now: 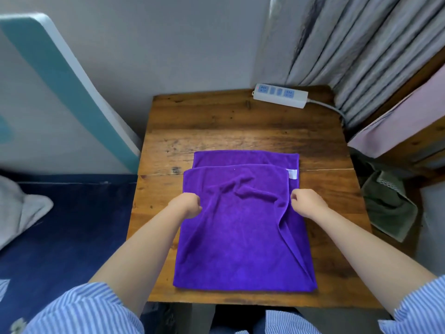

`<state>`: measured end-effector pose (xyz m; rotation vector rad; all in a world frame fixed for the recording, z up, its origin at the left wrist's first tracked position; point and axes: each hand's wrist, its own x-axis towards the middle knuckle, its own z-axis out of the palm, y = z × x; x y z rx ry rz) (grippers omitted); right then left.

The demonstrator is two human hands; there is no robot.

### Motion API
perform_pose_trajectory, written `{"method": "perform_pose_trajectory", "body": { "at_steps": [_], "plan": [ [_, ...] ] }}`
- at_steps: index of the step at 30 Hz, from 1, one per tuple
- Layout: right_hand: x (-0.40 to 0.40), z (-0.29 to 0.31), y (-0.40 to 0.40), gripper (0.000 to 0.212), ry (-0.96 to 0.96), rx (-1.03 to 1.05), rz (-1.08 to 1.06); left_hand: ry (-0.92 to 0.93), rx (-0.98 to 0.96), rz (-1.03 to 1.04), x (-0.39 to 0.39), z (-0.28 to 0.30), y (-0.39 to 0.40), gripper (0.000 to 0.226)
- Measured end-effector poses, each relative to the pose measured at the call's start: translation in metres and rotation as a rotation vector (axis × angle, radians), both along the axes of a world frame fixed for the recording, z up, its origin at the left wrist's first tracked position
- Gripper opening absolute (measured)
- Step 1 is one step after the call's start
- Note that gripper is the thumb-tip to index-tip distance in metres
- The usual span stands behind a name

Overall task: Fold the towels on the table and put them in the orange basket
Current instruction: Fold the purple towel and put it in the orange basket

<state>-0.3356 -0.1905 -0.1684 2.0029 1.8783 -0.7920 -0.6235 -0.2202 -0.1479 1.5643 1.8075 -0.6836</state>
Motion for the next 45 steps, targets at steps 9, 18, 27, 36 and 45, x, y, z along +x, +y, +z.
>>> {"method": "perform_pose_trajectory", "body": {
  "at_steps": [9, 18, 27, 36, 45],
  "plan": [
    [-0.020, -0.026, 0.076, 0.041, 0.159, 0.113, 0.063, -0.004, 0.209, 0.299, -0.008, -0.023, 0.070, 0.036],
    [-0.015, -0.041, 0.098, 0.033, 0.106, 0.090, 0.175, 0.073, 0.287, 0.260, -0.034, -0.063, 0.084, 0.036],
    [-0.004, -0.001, 0.111, 0.027, 0.344, -0.146, 0.096, -0.040, 0.219, 0.243, -0.045, -0.050, 0.086, 0.005],
    [0.023, 0.027, 0.111, 0.031, 0.669, -0.128, -0.179, -0.658, 0.076, 0.510, -0.053, -0.011, 0.106, 0.007],
    [0.035, -0.007, 0.127, 0.030, 0.732, -0.141, -0.666, -0.664, 0.211, 0.772, -0.026, -0.025, 0.148, 0.031]
  ]
}}
